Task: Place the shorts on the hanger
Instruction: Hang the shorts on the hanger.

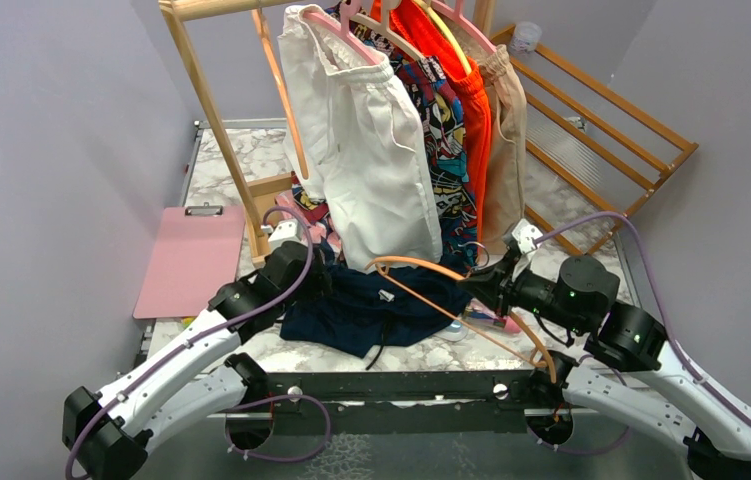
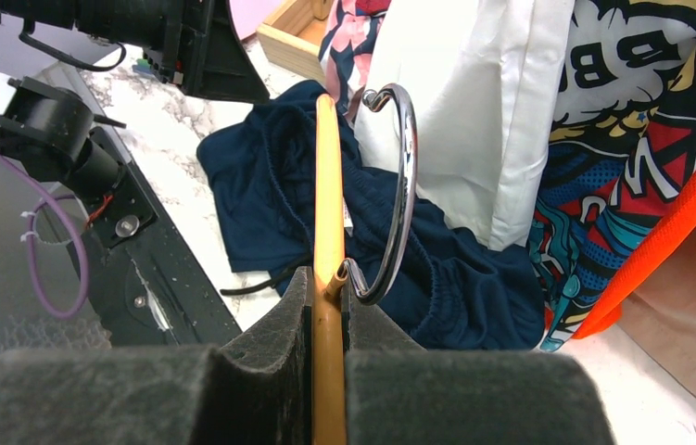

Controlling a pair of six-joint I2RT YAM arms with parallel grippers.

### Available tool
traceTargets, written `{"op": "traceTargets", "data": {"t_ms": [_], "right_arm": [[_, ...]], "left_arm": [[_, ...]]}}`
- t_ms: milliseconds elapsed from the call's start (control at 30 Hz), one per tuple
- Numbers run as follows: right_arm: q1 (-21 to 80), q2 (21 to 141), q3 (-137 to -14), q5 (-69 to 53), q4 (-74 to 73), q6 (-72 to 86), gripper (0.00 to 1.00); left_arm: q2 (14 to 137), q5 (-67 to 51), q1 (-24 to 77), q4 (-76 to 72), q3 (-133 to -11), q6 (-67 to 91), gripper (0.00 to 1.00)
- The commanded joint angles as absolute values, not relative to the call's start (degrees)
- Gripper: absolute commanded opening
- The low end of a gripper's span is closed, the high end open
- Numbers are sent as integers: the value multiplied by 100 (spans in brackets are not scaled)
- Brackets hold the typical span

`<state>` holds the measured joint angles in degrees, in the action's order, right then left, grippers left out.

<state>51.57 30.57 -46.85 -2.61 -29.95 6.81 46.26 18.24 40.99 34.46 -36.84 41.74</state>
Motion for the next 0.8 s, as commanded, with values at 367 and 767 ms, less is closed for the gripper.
{"op": "traceTargets", "data": {"t_ms": [367, 767], "right_arm": [[5150, 3137, -4621, -731, -2637, 862, 1], [5150, 3217, -4556, -1124, -2602, 844, 1]], "left_arm": [[5468, 1775, 4110, 3099, -3624, 4095, 48], [5974, 1483, 4078, 2762, -3665, 3799, 46]]}}
